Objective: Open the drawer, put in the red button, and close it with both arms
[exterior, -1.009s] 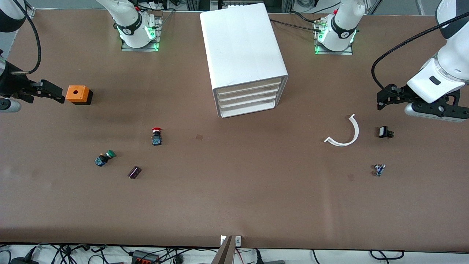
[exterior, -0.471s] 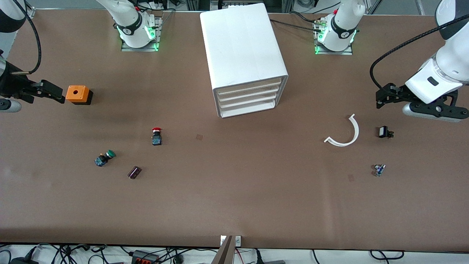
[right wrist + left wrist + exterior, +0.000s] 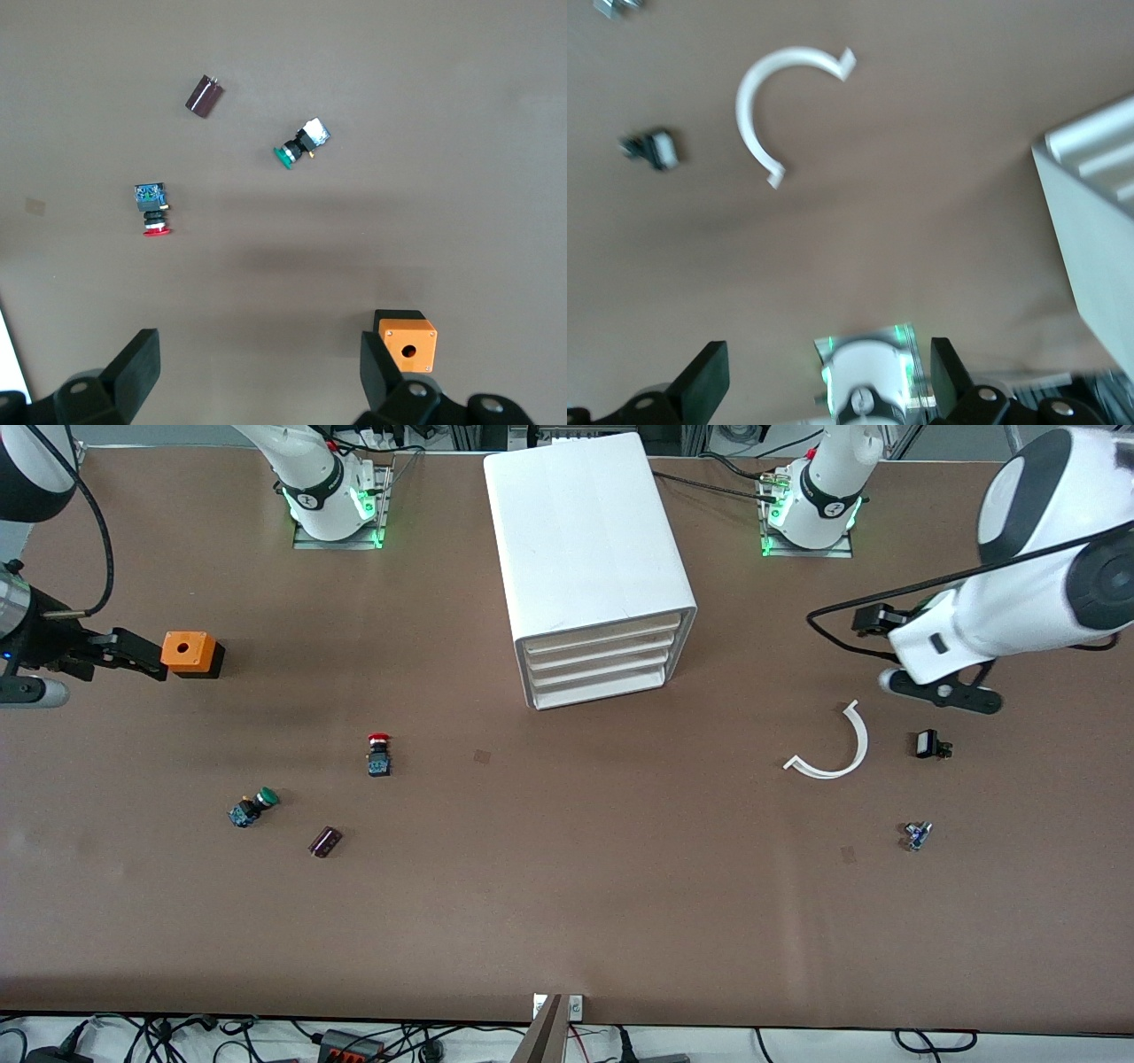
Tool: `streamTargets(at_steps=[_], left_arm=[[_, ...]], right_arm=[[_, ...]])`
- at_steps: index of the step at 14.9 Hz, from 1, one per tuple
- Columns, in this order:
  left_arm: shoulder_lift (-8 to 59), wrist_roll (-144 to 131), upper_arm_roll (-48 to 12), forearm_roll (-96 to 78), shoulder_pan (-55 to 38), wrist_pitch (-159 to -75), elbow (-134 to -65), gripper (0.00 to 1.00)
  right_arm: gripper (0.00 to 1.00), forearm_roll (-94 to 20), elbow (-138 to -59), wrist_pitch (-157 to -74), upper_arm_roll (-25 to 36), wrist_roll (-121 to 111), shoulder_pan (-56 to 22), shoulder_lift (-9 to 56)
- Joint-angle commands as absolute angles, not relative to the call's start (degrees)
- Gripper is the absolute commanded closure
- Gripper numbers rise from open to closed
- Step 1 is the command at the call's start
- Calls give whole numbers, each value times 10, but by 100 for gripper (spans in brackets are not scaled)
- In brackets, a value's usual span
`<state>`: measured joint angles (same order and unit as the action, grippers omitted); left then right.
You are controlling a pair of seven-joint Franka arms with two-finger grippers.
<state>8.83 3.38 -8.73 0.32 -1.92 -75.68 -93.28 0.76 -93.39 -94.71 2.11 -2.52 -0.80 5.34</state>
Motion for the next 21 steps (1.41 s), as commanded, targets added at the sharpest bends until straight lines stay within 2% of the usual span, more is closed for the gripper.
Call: streamTargets(at_steps=[1, 5, 9, 10, 14, 17, 20, 21], left_arm=[[109, 42, -91, -73, -12, -711, -936, 0], [196, 48, -91, -257, 3, -742, -955, 0], [222, 114, -103, -470, -5, -915, -1044, 0], [239, 165, -104, -521, -8, -936, -1056, 0], [324, 320, -120, -609, -18, -961, -1057, 0], [330, 378, -127, -623, -23, -968, -1062, 1], [335, 445, -127, -625, -31, -961, -1062, 22], [334, 454, -127, -624, -32, -958, -1063, 25]], right_arm=[[0, 16, -933, -953, 18, -22, -23, 70], [0, 14, -933, -957, 18, -22, -52, 95], [0, 7, -925, -997, 18, -21, -87, 161], [0, 7, -925, -1009, 18, -20, -100, 178], [0, 4, -925, -1074, 18, -19, -148, 260], [0, -39, -924, -1126, 18, -19, -174, 308], [0, -29, -927, -1145, 22, -14, -185, 335], [0, -29, -931, -1143, 23, -13, -185, 335]])
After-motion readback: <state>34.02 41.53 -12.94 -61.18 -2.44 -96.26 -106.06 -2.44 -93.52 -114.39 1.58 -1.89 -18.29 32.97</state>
